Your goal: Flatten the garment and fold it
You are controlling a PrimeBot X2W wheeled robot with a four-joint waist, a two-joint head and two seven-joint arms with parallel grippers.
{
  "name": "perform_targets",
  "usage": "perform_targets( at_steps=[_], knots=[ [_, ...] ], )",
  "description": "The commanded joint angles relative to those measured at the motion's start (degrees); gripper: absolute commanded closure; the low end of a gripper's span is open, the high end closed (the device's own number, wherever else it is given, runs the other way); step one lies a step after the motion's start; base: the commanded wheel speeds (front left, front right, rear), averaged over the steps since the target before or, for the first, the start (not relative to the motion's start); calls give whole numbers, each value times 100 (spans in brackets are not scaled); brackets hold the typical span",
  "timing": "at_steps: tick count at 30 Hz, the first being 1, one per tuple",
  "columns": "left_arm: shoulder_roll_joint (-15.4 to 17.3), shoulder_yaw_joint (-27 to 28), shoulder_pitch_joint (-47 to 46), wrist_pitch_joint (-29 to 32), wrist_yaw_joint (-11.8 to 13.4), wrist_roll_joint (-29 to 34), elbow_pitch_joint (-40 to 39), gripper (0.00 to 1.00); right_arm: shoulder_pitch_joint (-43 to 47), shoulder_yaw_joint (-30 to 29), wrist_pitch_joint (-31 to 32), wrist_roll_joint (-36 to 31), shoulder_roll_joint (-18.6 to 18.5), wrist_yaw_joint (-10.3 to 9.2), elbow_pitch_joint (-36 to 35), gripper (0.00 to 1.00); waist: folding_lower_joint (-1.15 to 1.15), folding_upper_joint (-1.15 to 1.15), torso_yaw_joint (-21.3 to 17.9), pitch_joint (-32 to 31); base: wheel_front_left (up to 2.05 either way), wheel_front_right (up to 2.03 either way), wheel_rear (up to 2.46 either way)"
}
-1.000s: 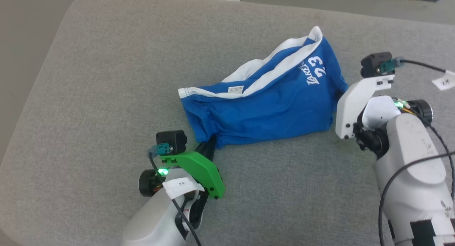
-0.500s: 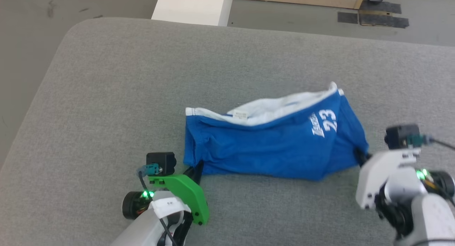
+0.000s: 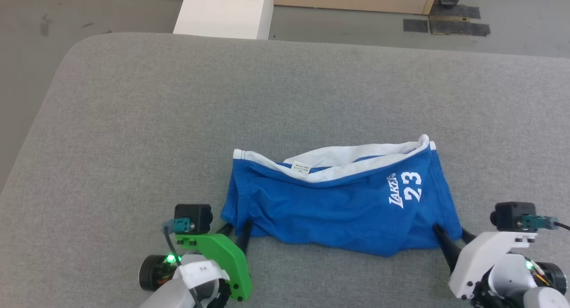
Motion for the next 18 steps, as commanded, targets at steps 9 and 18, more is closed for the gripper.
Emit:
perform_targets(
  at_steps=[9, 18],
  knots=[
    [355, 366, 544, -669, 344, 135, -794, 0, 237, -236, -889, 96, -7, -9, -761, 0, 0, 0, 54, -274, 0, 0, 0],
    [67, 1063, 309, -2160, 31, 819, -648, 0, -276, -453, -909, 75, -6, -9, -486, 0, 0, 0, 111, -237, 0, 0, 0]
  ],
)
